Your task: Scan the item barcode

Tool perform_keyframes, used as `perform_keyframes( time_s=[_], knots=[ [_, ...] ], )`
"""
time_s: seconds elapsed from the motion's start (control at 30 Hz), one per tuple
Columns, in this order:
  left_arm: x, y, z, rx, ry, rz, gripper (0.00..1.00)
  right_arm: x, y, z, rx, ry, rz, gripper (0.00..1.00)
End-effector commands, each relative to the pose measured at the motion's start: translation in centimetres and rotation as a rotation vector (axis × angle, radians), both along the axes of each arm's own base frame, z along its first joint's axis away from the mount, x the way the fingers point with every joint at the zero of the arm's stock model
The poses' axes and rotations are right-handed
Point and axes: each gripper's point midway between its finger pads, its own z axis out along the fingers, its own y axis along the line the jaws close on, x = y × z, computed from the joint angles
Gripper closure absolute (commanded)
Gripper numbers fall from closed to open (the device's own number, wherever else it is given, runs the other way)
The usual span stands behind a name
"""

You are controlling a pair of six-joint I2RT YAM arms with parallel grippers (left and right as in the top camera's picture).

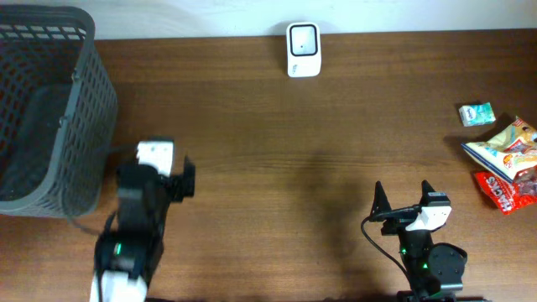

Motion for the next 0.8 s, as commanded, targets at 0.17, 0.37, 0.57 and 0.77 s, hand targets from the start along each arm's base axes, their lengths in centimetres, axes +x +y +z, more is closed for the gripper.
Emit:
perform_keyframes(
  time_s=[0.17, 0.37, 0.57, 0.77],
  knots=[
    [-4.7, 0.7, 1.4, 0.005, -0.218, -0.016, 0.01, 0.0, -0.1, -0.2, 0.001, -0.001, -0.001, 0.02],
    [-6.6, 1.0, 1.1, -0.037, -0.353, -0.042, 0.01, 0.0, -0.1, -0.2, 0.001, -0.001, -0.001, 0.02],
    [-6.7, 1.3, 0.9, -0.041, -0.444, -0.047, 0.01, 0.0, -0.1, -0.2, 0.001, 0.000, -0.001, 0.02],
    [-6.3, 1.3, 0.0, -0.045, -0.504, -0.046, 0.01, 0.0, -0.1, -0.2, 0.001, -0.001, -0.001, 0.02]
  ],
)
